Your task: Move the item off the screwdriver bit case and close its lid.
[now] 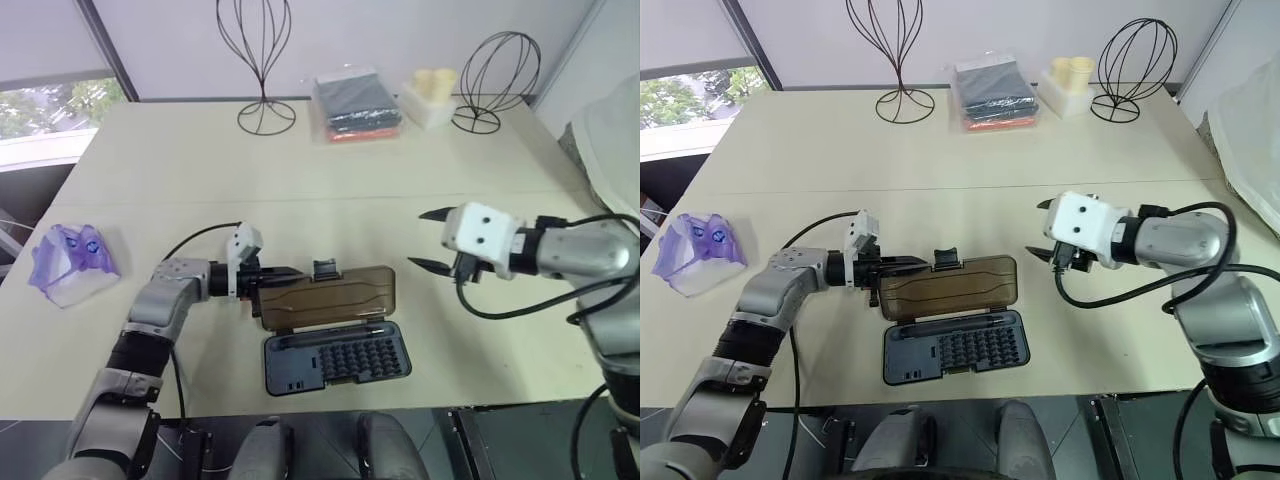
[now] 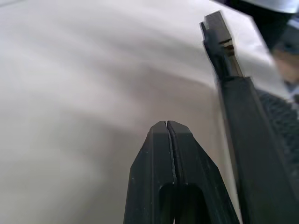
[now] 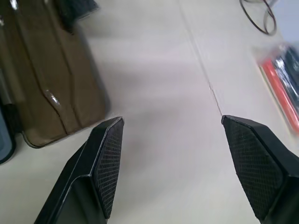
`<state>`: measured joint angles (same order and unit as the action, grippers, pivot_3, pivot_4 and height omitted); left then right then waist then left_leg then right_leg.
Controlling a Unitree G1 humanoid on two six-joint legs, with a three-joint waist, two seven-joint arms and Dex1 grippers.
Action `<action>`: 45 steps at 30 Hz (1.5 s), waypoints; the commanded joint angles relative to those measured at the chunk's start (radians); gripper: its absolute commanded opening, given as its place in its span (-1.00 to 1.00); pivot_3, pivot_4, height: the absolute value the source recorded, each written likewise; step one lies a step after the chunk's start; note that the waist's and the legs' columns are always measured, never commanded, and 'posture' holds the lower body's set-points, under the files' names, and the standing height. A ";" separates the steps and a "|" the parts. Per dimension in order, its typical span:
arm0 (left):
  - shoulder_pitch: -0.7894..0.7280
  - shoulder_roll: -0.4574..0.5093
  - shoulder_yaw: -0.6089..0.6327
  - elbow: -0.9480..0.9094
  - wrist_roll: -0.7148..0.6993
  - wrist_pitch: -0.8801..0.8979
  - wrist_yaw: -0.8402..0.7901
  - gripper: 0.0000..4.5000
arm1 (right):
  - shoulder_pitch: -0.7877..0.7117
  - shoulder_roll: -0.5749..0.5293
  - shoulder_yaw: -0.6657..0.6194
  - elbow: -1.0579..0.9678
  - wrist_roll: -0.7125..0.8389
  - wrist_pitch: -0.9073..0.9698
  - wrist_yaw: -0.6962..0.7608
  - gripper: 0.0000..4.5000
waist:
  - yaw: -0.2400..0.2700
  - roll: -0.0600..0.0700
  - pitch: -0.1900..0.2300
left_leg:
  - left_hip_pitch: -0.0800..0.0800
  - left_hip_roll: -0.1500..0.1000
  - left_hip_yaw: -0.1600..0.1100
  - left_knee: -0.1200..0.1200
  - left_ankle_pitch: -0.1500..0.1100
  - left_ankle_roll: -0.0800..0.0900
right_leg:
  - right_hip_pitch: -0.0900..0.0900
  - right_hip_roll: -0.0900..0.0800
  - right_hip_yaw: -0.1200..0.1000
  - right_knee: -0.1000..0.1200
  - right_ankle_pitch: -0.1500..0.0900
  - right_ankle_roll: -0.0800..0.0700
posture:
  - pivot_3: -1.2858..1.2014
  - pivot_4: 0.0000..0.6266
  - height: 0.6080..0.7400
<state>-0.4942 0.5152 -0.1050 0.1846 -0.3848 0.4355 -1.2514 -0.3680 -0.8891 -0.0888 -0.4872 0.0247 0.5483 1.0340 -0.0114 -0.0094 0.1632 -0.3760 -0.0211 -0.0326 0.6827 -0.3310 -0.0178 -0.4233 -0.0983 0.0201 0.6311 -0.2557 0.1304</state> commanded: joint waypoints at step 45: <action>-0.024 0.218 -0.139 -0.179 -0.078 0.043 -0.278 -1.00 | 0.247 -0.055 -0.050 -0.276 0.593 0.226 0.020 0.18 | 0.001 0.001 0.000 | 0.012 0.001 -0.002 -0.001 -0.002 0.004 | 0.017 0.001 -0.001 -0.006 0.000 0.000 | 0.03 -0.52 1.00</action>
<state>-0.4802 0.7173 -0.2958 0.0204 -0.4187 0.4381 -1.5144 -0.1175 -0.9537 -0.1688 -0.7157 0.5771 0.7770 1.0474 -0.0102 -0.0084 0.1629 -0.3656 -0.0200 -0.0354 0.6824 -0.3334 -0.0134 -0.4083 -0.0978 0.0185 0.6251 -0.2560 0.1304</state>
